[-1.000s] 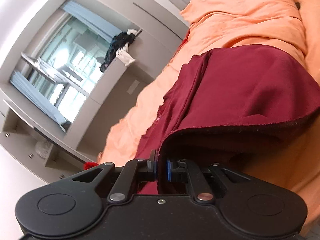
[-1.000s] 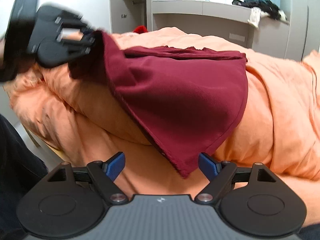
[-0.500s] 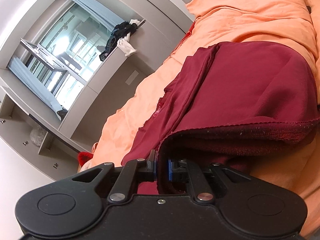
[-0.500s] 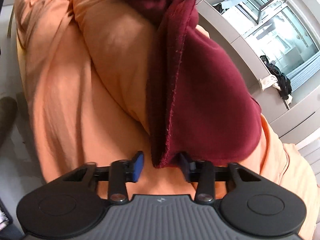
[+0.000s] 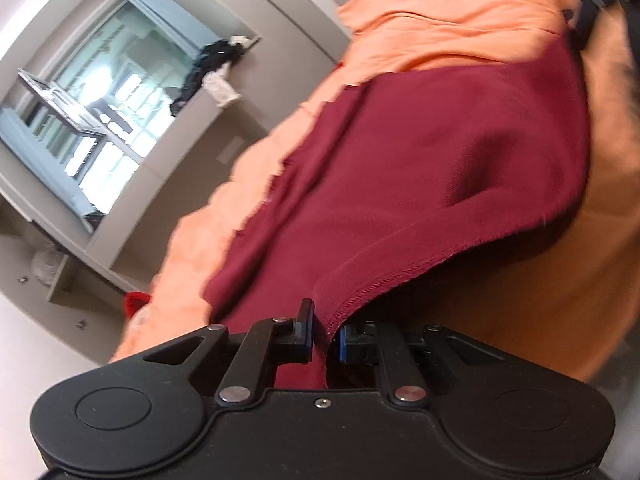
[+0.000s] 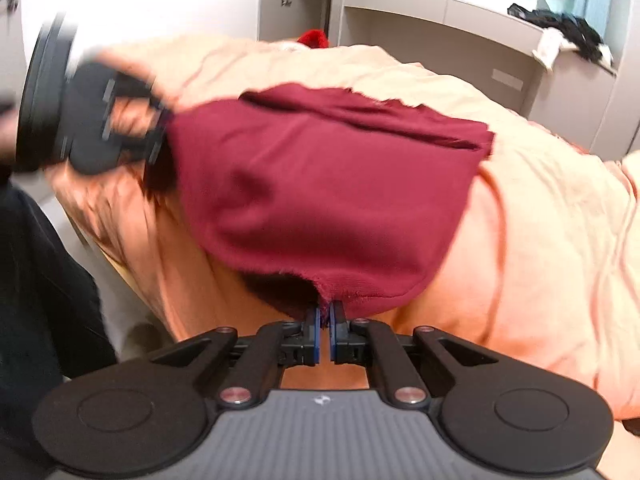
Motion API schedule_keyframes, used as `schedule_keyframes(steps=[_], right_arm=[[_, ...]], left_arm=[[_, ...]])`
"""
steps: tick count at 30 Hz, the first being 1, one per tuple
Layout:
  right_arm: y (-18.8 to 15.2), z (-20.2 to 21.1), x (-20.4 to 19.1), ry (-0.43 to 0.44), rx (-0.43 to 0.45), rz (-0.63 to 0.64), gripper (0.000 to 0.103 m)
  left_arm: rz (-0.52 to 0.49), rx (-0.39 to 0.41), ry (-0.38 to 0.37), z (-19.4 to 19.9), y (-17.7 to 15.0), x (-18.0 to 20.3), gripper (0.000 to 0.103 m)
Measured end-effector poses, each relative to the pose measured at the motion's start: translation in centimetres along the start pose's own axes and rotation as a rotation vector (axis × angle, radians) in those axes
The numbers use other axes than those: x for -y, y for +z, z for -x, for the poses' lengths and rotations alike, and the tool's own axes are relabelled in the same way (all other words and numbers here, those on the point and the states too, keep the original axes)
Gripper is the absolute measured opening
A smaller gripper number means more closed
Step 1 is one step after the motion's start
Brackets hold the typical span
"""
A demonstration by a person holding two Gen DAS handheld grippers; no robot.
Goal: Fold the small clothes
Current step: 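Grasp the hem with the left gripper while the right gripper grasps the hem, then lift the hem with both grippers and fold it toward the collar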
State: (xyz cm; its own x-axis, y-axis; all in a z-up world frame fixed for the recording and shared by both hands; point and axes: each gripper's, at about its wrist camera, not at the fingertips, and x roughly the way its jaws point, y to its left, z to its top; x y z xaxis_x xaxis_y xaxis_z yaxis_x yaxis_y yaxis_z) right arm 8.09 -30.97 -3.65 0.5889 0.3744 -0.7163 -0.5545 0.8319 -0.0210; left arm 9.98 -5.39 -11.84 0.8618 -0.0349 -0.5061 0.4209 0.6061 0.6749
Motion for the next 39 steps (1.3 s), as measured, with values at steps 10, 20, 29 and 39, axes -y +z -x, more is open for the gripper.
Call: schedule_keyframes(steps=[10, 20, 29, 39], right_arm=[[3.5, 3.6, 0.8, -0.111, -0.045, 0.142, 0.004], [4.8, 4.0, 2.0, -0.113, -0.034, 0.120, 0.004], [9.5, 5.9, 4.0, -0.037, -0.032, 0.078, 0.004], [14.6, 6.7, 5.6, 0.000, -0.006, 0.049, 0.004]], left_arm=[[0.003, -0.155, -0.053, -1.7, -4.7, 5.0, 0.022], [-0.132, -0.137, 0.014, -1.7, -6.3, 8.6, 0.058], [-0.237, -0.025, 0.208, -1.2, -5.5, 12.6, 0.082], [-0.225, -0.076, 0.399, -3.3, -3.8, 13.7, 0.084]])
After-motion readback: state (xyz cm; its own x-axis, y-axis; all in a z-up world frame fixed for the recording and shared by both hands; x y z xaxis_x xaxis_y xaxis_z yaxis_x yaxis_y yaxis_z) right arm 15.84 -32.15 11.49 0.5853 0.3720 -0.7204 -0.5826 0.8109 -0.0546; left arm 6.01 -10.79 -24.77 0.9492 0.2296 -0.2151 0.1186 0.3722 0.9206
